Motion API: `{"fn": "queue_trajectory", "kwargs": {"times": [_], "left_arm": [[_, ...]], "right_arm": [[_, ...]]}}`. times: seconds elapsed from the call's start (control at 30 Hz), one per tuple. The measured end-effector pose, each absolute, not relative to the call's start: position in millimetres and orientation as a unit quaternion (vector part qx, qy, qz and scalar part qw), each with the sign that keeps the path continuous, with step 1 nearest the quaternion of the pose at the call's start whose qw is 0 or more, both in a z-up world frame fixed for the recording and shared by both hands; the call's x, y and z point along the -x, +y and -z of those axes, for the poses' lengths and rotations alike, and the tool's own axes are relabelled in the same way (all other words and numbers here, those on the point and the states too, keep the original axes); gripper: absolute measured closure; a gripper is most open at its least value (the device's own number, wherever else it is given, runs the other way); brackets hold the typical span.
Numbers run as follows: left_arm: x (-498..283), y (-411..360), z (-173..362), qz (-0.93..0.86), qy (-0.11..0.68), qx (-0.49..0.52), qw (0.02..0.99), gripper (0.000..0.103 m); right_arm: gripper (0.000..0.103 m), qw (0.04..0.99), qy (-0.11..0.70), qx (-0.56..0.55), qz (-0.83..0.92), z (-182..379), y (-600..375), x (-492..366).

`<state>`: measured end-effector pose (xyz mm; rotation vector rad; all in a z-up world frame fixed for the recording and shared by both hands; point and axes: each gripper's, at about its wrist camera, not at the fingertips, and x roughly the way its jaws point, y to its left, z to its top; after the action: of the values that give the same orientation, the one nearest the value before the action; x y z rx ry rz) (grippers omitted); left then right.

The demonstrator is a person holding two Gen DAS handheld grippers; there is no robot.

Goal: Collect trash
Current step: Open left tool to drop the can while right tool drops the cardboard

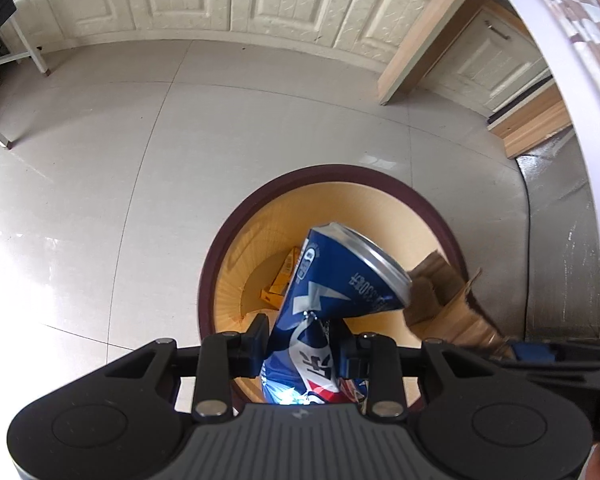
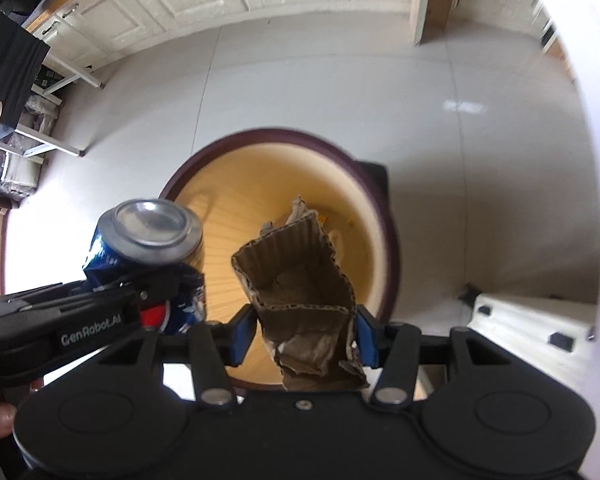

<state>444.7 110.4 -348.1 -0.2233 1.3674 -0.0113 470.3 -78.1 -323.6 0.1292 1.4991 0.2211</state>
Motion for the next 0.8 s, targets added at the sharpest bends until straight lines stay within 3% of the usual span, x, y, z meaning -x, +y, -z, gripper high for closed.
{"fn": "queue_trajectory", "kwargs": {"times": [0.23, 0.53, 0.7, 0.77, 0.8], "left_arm": [[-451, 111, 355, 0.002, 0.634, 0.098, 0.767, 0.069], [-457, 100, 362, 0.014, 0.639, 0.092, 0.763, 0.069], [-460, 95, 375, 0.023, 0.653, 0.085, 0.752, 0.068], [-459, 94, 379, 0.021, 0.660, 0.088, 0.745, 0.062], [-458, 94, 381, 0.016, 0.662, 0.089, 0.744, 0.045]], "right_arm": [[0.032, 0.705, 0.696, -0.073, -0.116, 338, -71, -461], [0.021, 0.695, 0.705, -0.052, -0.132, 339, -68, -461], [0.020, 0.697, 0.703, -0.030, -0.139, 333, -70, -457], [0.020, 0.699, 0.701, -0.027, -0.139, 330, -72, -456], [0.019, 0.699, 0.701, -0.025, -0.139, 329, -73, -456]]}}
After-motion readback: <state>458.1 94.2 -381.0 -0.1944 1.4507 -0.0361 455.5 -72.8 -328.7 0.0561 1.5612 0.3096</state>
